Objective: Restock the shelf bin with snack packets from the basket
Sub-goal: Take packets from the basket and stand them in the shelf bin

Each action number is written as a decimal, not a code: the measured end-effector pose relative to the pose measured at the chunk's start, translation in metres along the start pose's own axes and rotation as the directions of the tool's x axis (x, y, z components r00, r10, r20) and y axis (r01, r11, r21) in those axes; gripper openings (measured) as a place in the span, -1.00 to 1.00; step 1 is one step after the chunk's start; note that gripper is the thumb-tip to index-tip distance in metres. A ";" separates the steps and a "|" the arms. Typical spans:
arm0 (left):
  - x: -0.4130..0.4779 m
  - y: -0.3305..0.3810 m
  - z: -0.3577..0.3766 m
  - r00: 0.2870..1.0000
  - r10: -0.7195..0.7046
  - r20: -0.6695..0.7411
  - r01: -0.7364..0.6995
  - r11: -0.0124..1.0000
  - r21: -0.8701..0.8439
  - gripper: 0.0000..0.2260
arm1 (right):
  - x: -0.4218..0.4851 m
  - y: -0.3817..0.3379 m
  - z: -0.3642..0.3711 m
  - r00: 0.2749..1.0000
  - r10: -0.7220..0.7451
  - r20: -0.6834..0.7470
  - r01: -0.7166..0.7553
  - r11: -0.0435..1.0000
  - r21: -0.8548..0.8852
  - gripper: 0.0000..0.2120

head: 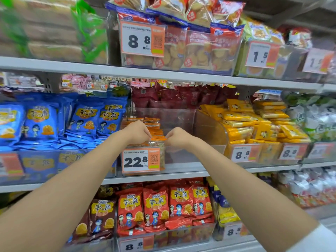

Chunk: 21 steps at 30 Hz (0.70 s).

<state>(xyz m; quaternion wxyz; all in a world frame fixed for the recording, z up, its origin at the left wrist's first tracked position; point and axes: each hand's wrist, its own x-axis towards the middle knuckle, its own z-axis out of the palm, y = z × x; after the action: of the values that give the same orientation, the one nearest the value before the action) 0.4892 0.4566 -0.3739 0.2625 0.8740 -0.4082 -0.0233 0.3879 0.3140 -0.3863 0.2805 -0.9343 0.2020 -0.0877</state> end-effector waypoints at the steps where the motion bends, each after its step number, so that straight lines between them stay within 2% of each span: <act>1: -0.001 0.000 0.000 1.000 -0.006 0.007 0.005 1.000 0.009 -0.88 | -0.001 0.000 0.000 0.999 -0.018 0.033 0.018 1.000 -0.012 -0.82; 4: -0.002 -0.001 0.001 1.000 -0.013 0.006 0.012 1.000 0.026 -0.89 | -0.007 0.000 0.000 0.998 -0.042 0.042 0.038 0.995 0.087 -0.77; 6: -0.007 0.001 0.001 1.000 -0.010 -0.030 0.010 1.000 0.023 -0.86 | -0.010 0.001 -0.001 0.995 -0.062 -0.077 0.070 0.993 0.100 -0.71; 8: -0.013 0.006 0.001 0.994 -0.005 -0.110 0.006 1.000 0.009 -0.82 | -0.014 0.005 0.002 0.966 -0.053 -0.254 0.097 0.982 0.163 -0.68; 11: -0.023 0.019 0.004 0.963 0.011 -0.270 -0.016 1.000 -0.018 -0.81 | -0.033 0.016 0.008 0.870 -0.096 -0.485 0.234 0.944 0.234 -0.70; 14: -0.035 0.045 0.021 0.940 0.095 -0.326 -0.124 0.990 -0.068 -0.93 | -0.059 0.035 0.014 0.740 -0.180 -0.648 0.361 0.920 0.156 -0.81; 16: -0.044 0.069 0.039 0.924 0.184 -0.335 -0.222 0.972 -0.076 -0.92 | -0.077 0.054 0.015 0.666 -0.218 -0.713 0.379 0.922 0.072 -0.94; 17: -0.048 0.081 0.049 0.915 0.226 -0.334 -0.262 0.963 -0.065 -0.90 | -0.087 0.065 0.015 0.656 -0.219 -0.723 0.366 0.929 0.050 -0.94; 19: -0.053 0.102 0.075 0.913 0.286 -0.292 -0.312 0.949 -0.047 -0.86 | -0.106 0.093 0.015 0.682 -0.198 -0.704 0.321 0.946 0.045 -0.90; 21: -0.056 0.117 0.105 0.937 0.303 -0.174 -0.318 0.946 -0.066 -0.85 | -0.125 0.124 0.018 0.724 -0.156 -0.672 0.250 0.967 0.045 -0.89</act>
<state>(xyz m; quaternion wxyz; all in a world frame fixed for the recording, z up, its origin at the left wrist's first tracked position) 0.3437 0.3891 -0.4182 0.3353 0.7843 -0.5172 0.0704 0.2396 0.2818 -0.4768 0.2402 -0.8374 0.1786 -0.4572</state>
